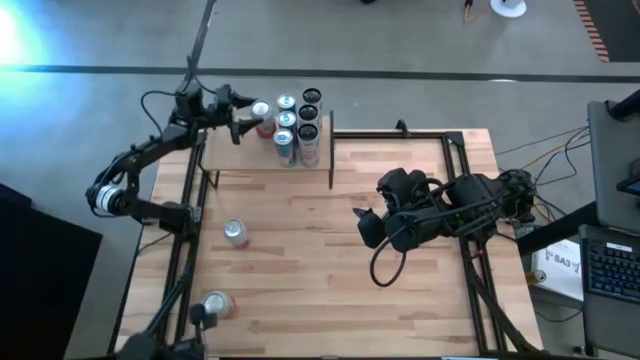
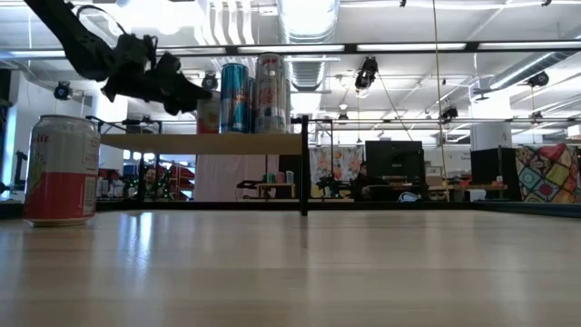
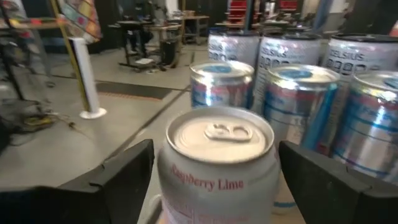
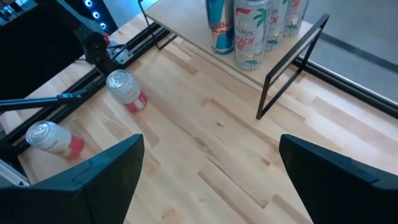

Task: Place canned beverage on shelf
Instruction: Put the right pink-white soda can on the shelf, then put the top left pink-white soda can on the shelf aligned with the other pink-white soda can

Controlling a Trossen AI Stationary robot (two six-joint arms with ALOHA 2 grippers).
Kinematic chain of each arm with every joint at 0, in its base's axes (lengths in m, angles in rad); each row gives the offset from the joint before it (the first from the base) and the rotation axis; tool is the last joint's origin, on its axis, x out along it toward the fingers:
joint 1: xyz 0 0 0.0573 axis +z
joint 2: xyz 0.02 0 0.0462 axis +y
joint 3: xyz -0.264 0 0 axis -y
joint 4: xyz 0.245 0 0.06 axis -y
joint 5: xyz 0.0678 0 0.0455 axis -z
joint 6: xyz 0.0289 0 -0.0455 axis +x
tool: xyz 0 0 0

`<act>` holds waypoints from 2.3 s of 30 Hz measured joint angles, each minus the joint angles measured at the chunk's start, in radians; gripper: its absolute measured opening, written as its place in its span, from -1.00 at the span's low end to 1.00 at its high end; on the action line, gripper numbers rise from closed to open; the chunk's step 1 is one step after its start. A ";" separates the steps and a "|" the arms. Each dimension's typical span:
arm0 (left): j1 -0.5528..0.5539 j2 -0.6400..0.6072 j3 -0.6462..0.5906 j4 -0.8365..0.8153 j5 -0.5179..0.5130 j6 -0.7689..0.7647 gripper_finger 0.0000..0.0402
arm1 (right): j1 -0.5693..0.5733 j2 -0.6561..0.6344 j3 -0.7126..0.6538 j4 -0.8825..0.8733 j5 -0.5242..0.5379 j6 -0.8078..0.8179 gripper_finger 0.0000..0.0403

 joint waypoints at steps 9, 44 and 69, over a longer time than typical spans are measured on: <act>0.000 -0.038 0.039 -0.058 -0.093 0.022 0.56 | 0.000 0.000 0.000 0.000 0.000 -0.015 0.80; -0.352 -0.338 0.467 -1.183 -0.303 -0.058 0.21 | -0.139 0.002 -0.312 0.210 -0.001 -0.232 0.80; -1.044 -0.660 0.009 -1.150 -0.615 -0.576 0.15 | -0.268 -0.071 -0.456 0.592 -0.278 -0.547 0.80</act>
